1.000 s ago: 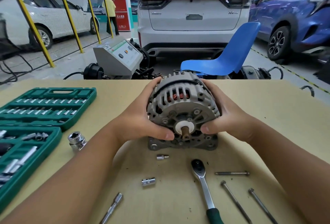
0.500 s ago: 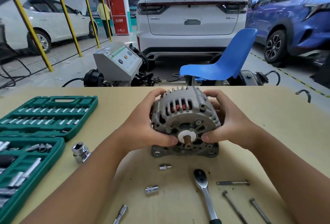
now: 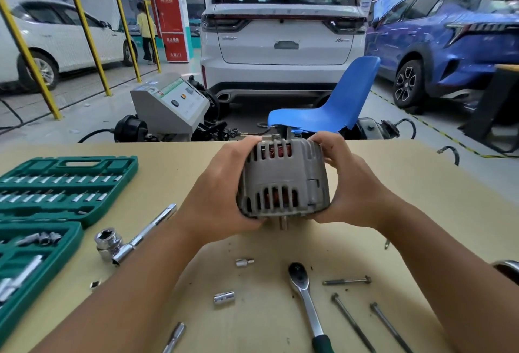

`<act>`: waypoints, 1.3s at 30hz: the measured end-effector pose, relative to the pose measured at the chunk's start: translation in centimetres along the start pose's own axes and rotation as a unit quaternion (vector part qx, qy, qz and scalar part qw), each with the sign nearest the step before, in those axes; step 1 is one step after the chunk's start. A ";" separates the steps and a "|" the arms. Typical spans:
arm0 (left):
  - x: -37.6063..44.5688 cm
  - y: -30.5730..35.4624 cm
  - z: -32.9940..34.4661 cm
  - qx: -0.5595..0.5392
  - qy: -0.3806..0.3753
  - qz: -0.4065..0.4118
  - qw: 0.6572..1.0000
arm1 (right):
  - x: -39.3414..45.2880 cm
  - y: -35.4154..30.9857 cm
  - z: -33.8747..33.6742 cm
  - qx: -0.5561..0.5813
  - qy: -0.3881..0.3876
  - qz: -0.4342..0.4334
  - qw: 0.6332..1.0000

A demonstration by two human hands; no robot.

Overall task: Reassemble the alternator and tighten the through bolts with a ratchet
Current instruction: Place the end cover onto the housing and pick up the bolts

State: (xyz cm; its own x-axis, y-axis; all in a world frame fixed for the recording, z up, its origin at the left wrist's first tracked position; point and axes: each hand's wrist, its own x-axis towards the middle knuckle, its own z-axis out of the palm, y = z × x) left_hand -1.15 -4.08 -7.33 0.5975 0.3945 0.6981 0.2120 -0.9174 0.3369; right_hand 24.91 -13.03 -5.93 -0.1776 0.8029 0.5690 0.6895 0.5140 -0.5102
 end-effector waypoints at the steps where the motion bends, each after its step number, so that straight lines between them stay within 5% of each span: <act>1: -0.1 -0.1 0.1 0.017 0.002 0.012 1.000 | -0.1 0.2 0.1 -0.021 0.006 -0.011 1.000; 6: -0.5 0.6 0.5 0.095 -0.020 0.060 0.993 | -1.1 1.2 1.1 -0.109 0.034 -0.056 0.992; 17: -1.0 1.4 0.0 0.081 -0.041 0.050 0.995 | -3.1 -0.4 1.7 -0.162 0.069 -0.038 0.984; 29: -2.7 3.7 -2.2 0.089 -0.091 0.082 0.988 | -7.8 -3.1 0.0 -0.120 0.018 -0.012 0.993; 39: -5.0 4.6 -2.1 0.148 -0.034 0.069 0.986 | -8.6 -6.1 1.3 -0.160 0.037 -0.005 0.986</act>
State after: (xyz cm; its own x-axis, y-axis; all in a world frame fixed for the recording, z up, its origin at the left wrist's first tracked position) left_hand -4.78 -10.15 -7.98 0.6850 0.2697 0.6768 0.3359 -0.9412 0.0350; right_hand 21.33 -22.67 -8.51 -0.1415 0.7679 0.6248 0.8768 0.3902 -0.2811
